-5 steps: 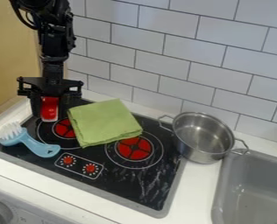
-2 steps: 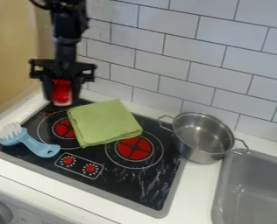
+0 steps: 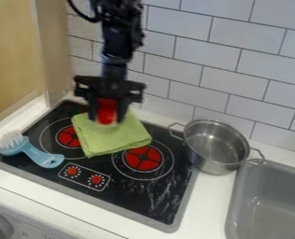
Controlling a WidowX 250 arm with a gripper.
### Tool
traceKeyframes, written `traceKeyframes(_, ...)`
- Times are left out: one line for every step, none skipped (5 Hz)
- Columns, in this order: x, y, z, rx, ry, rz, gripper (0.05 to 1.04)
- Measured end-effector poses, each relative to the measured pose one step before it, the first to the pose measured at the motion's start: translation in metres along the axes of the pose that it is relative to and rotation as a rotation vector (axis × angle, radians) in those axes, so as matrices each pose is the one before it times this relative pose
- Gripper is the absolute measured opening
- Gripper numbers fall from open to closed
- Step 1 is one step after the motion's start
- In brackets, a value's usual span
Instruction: Move the red object
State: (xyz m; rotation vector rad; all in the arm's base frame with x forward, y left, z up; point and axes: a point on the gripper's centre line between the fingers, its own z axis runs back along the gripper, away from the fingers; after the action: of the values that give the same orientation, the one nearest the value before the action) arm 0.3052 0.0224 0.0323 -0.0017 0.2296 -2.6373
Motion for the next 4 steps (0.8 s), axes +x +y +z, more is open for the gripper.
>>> traceKeyframes(0.02872, 0.01964, -0.00909, 0.0114, -0.0161, -0.0340, 0.540)
traceKeyframes(0.01929, 0.01178, 0.00471, 0.0308, 0.0103, -0.0246, 0.540)
traceKeyframes(0.01521, -0.00335, 0.00242, 0.0141, -0.0059, 0.0089, 0.540)
traceKeyframes(0.00713, -0.00095, 0.00273, 0.0249, -0.0051, 0.0173, 0.540)
